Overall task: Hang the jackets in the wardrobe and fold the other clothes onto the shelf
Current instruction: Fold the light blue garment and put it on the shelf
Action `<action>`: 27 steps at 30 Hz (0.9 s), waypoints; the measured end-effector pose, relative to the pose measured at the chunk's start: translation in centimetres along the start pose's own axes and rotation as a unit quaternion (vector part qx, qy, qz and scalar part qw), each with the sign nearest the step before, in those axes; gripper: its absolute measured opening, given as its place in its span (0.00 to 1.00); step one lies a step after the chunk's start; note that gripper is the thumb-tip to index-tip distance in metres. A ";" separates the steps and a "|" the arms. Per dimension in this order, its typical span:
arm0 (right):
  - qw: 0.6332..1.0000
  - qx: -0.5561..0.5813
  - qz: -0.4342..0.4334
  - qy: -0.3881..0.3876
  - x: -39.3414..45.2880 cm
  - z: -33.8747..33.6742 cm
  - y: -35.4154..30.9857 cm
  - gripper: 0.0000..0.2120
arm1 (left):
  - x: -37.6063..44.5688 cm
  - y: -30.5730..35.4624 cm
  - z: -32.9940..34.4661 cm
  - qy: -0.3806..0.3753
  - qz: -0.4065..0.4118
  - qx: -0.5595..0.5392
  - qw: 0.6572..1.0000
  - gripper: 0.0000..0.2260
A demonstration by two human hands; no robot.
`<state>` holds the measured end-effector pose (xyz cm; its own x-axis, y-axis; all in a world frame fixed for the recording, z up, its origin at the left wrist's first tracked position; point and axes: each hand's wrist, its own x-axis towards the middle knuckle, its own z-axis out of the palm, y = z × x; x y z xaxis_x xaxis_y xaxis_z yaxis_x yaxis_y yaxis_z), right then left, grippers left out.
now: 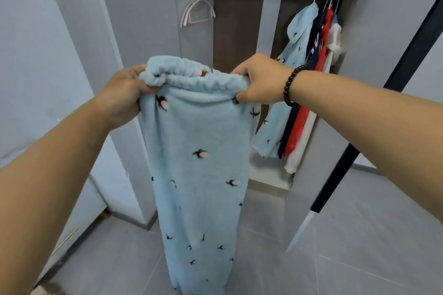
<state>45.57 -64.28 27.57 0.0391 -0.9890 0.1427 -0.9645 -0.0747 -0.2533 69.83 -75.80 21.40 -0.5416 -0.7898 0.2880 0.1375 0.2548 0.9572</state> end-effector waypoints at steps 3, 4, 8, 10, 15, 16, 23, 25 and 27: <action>0.999 -0.050 -0.002 0.021 -1.1 3.4 -2.7 0.11 | -4.0 -2.6 -2.1 -0.008 0.034 0.015 0.999 0.14; 0.998 -0.058 -0.008 0.038 -1.8 4.3 -3.7 0.11 | -5.4 -3.1 -2.8 -0.008 0.043 0.016 0.999 0.14; 0.988 -0.091 -0.009 0.123 -5.6 7.5 -8.2 0.11 | -12.0 -3.0 -4.7 0.005 0.071 0.037 0.997 0.11; 0.972 -0.154 -0.019 0.179 -7.7 8.5 -11.4 0.07 | -15.7 -1.8 -5.3 0.021 0.074 0.061 0.995 0.10; 0.970 -0.124 0.019 0.210 -10.1 9.6 -20.7 0.07 | -24.5 2.9 -9.3 0.069 0.056 0.126 0.988 0.13; 0.972 -0.103 0.032 0.209 -10.0 9.9 -22.5 0.06 | -25.9 4.0 -10.3 0.074 0.054 0.133 0.987 0.13; 0.948 0.301 0.060 0.087 -9.2 12.3 -32.0 0.08 | -33.9 7.3 -11.5 0.039 0.101 0.043 0.993 0.15; 0.869 0.485 0.079 0.058 -10.4 12.5 -32.9 0.09 | -35.1 7.5 -10.1 0.023 0.106 0.029 0.994 0.15; 0.789 0.605 0.102 0.035 -12.6 12.3 -32.5 0.17 | -36.1 7.5 -8.2 0.011 0.108 0.030 0.994 0.14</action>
<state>79.62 -50.93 22.22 -0.1406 -0.9898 0.0222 0.0082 -0.0236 -0.9997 97.23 -49.99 18.42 -0.4864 -0.7245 0.4884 0.1992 0.4523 0.8694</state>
